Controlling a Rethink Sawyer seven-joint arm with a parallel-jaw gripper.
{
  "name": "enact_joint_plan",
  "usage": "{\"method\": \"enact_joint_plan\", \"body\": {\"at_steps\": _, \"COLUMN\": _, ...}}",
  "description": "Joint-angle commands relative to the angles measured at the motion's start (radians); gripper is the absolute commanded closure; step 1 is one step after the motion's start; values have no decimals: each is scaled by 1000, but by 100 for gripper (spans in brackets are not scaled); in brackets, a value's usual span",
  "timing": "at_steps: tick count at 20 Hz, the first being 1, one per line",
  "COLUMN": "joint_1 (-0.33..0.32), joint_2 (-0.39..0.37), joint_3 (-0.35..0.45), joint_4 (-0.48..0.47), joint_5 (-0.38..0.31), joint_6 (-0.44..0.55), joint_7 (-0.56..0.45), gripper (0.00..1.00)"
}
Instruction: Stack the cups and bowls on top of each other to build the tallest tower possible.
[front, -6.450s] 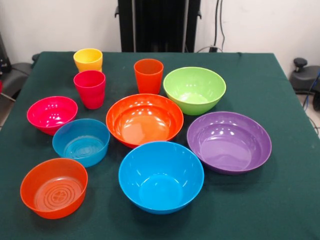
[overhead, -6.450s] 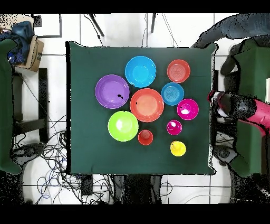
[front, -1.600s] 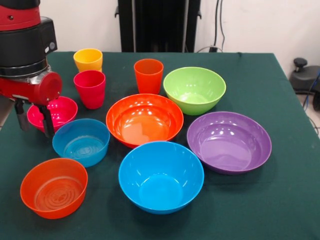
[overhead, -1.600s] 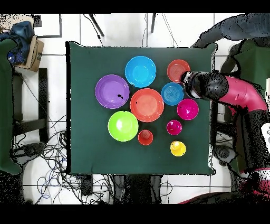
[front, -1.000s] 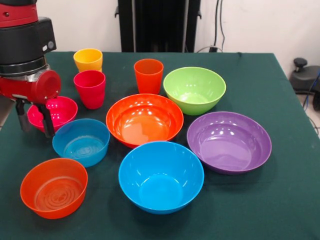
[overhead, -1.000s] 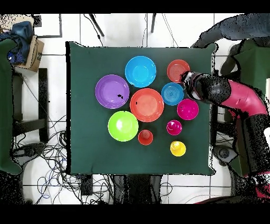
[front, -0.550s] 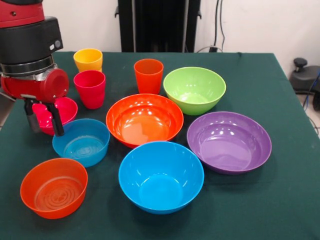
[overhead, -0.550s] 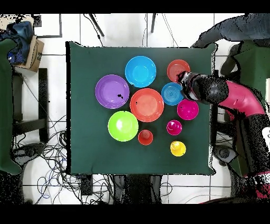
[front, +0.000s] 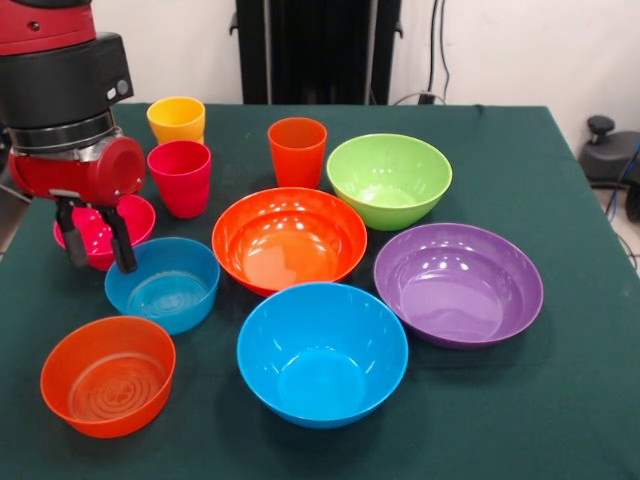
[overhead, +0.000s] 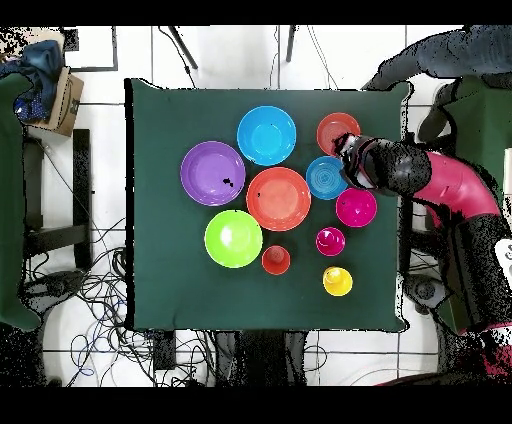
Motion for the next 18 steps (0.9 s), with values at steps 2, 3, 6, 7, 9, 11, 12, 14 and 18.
{"method": "enact_joint_plan", "body": {"at_steps": 2, "joint_1": 33, "joint_2": 60, "joint_3": 20, "joint_4": 23, "joint_5": -23, "joint_6": -51, "joint_7": -60, "gripper": 0}}
{"method": "enact_joint_plan", "body": {"at_steps": 3, "joint_1": 35, "joint_2": 64, "joint_3": 17, "joint_4": 22, "joint_5": -26, "joint_6": -57, "joint_7": -58, "gripper": 0}}
{"method": "enact_joint_plan", "body": {"at_steps": 6, "joint_1": 39, "joint_2": 75, "joint_3": 15, "joint_4": 9, "joint_5": -30, "joint_6": -60, "joint_7": -61, "gripper": 0}}
{"method": "enact_joint_plan", "body": {"at_steps": 7, "joint_1": 38, "joint_2": 76, "joint_3": 16, "joint_4": 8, "joint_5": -29, "joint_6": -60, "joint_7": -63, "gripper": 0}}
{"method": "enact_joint_plan", "body": {"at_steps": 9, "joint_1": 37, "joint_2": 78, "joint_3": 19, "joint_4": 7, "joint_5": -28, "joint_6": -64, "joint_7": -66, "gripper": 0}}
{"method": "enact_joint_plan", "body": {"at_steps": 11, "joint_1": 37, "joint_2": 88, "joint_3": 20, "joint_4": 2, "joint_5": -34, "joint_6": -78, "joint_7": -69, "gripper": 0}}
{"method": "enact_joint_plan", "body": {"at_steps": 12, "joint_1": 38, "joint_2": 94, "joint_3": 17, "joint_4": 0, "joint_5": -40, "joint_6": -88, "joint_7": -69, "gripper": 0}}
{"method": "enact_joint_plan", "body": {"at_steps": 14, "joint_1": 40, "joint_2": 109, "joint_3": 12, "joint_4": -4, "joint_5": -54, "joint_6": -111, "joint_7": -71, "gripper": 0}}
{"method": "enact_joint_plan", "body": {"at_steps": 18, "joint_1": 39, "joint_2": 116, "joint_3": 10, "joint_4": -1, "joint_5": -64, "joint_6": -132, "joint_7": -75, "gripper": 0}}
